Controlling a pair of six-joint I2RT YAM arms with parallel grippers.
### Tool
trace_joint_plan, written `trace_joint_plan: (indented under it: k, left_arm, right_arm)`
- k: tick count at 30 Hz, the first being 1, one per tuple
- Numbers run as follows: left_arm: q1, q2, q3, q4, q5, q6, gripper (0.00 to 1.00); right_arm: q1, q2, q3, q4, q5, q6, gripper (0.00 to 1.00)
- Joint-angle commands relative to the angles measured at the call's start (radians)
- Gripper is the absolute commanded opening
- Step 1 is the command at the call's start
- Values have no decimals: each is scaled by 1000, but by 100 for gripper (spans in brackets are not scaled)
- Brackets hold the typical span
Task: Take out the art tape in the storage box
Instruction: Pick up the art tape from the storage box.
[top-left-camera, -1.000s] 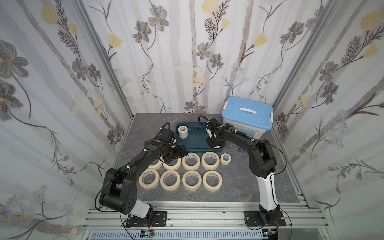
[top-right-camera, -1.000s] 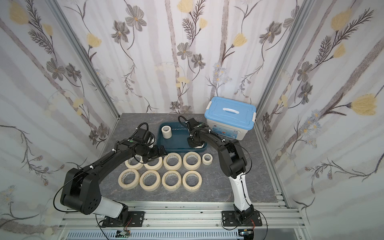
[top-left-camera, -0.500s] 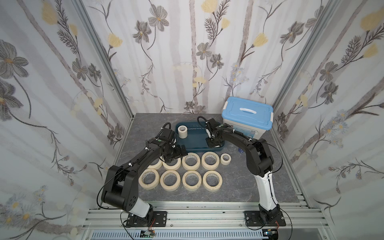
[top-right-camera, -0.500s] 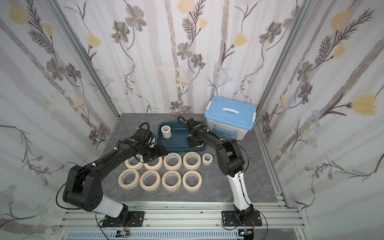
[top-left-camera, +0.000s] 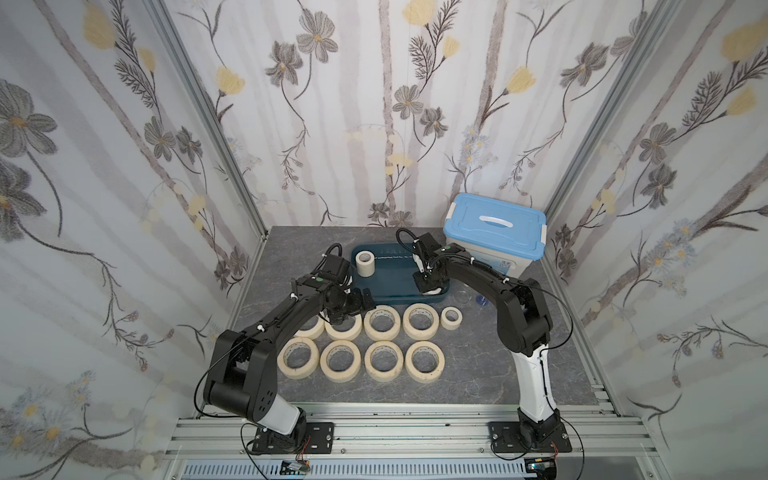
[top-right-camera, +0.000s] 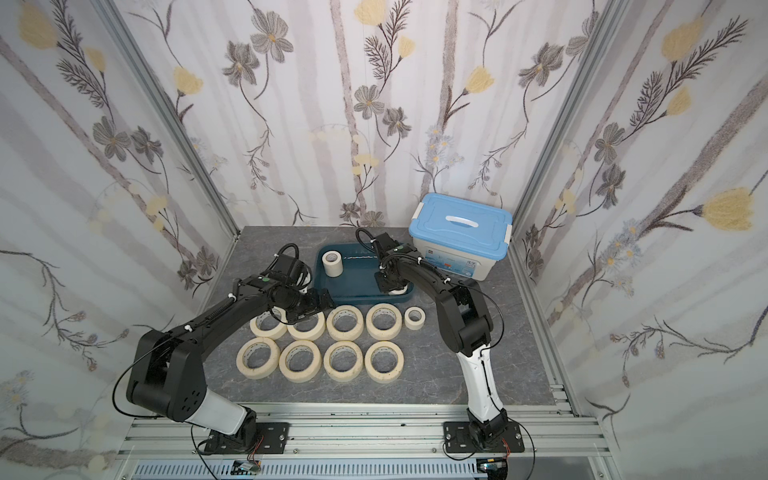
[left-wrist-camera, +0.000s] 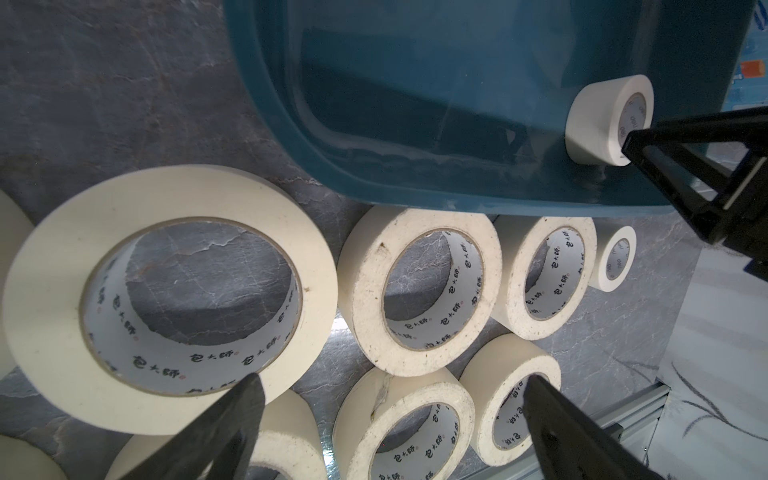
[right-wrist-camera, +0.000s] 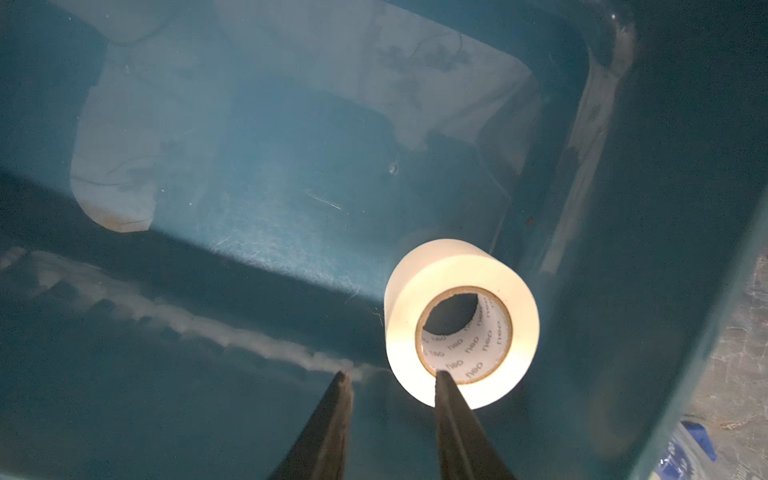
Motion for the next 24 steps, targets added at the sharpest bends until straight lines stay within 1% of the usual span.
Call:
trace_joint_plan:
  k: [1, 6, 13, 15, 22, 24]
  left_arm:
    - [1, 3, 8, -8, -8, 17, 100]
    - [1, 2, 10, -15, -11, 21, 100]
    - [1, 6, 16, -22, -14, 24, 100]
    - [1, 8, 18, -24, -14, 22, 100]
    - [1, 8, 24, -25, -12, 23, 100]
    - [1, 3, 23, -25, -13, 21, 100]
  right_arm:
    - [-2, 13, 8, -14, 17, -9, 36]
    - [-4, 53, 33, -15, 27, -17, 39]
    - [-6, 93, 53, -19, 30, -28, 38]
    - [-6, 94, 51, -20, 26, -30, 36]
    - [-6, 70, 51, -29, 16, -36, 22]
    - [-6, 55, 50, -32, 14, -38, 21]
